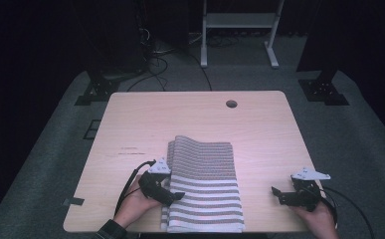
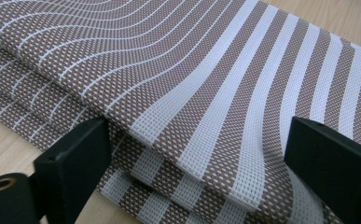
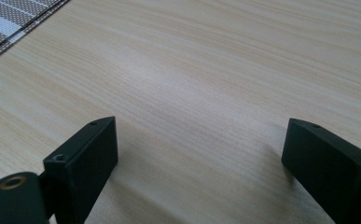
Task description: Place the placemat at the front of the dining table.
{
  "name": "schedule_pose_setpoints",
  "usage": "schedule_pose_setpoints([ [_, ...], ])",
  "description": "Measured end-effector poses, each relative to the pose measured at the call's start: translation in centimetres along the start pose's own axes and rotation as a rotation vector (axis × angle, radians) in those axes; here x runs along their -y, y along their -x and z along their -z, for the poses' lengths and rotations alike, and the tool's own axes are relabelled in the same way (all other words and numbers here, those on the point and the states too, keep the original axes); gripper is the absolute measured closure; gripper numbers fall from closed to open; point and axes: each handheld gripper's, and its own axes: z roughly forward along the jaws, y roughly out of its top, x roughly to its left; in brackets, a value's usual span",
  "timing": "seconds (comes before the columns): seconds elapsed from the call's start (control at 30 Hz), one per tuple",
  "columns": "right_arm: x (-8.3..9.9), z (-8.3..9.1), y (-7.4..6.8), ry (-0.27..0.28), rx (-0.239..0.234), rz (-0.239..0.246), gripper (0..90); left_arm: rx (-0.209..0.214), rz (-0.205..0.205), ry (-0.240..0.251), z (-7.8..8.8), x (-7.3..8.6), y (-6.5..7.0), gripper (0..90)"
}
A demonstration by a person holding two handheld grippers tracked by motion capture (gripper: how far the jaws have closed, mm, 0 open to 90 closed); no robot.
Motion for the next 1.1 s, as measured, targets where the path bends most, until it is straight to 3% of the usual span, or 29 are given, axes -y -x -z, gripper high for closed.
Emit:
schedule_pose_setpoints([
  [0.07,0.0,0.0,0.0,0.000,0.000,0.000,9.4,-0.026,-0.005,0.001,0.2,0.0,0.1,13.7],
  [0.2,0.0,0.0,0.0,0.000,0.000,0.000,9.4,-0.024,0.011,0.008,0.8,0.0,0.1,28.8],
  [0.37,0.0,0.0,0.0,0.000,0.000,0.000,9.4,-0.030,-0.019,-0.014,0.9,-0.1,0.4,39.9],
  [0.67,0.0,0.0,0.0,0.000,0.000,0.000,9.4,0.013,0.001,-0.034,0.9,-0.3,0.4,66.4],
  [0.8,0.0,0.0,0.0,0.000,0.000,0.001,9.4,0.027,-0.003,-0.038,0.8,-0.5,0.5,84.5],
  [1.1,0.0,0.0,0.0,0.000,0.000,0.000,9.4,0.041,0.006,-0.018,1.2,-0.9,0.3,87.1],
])
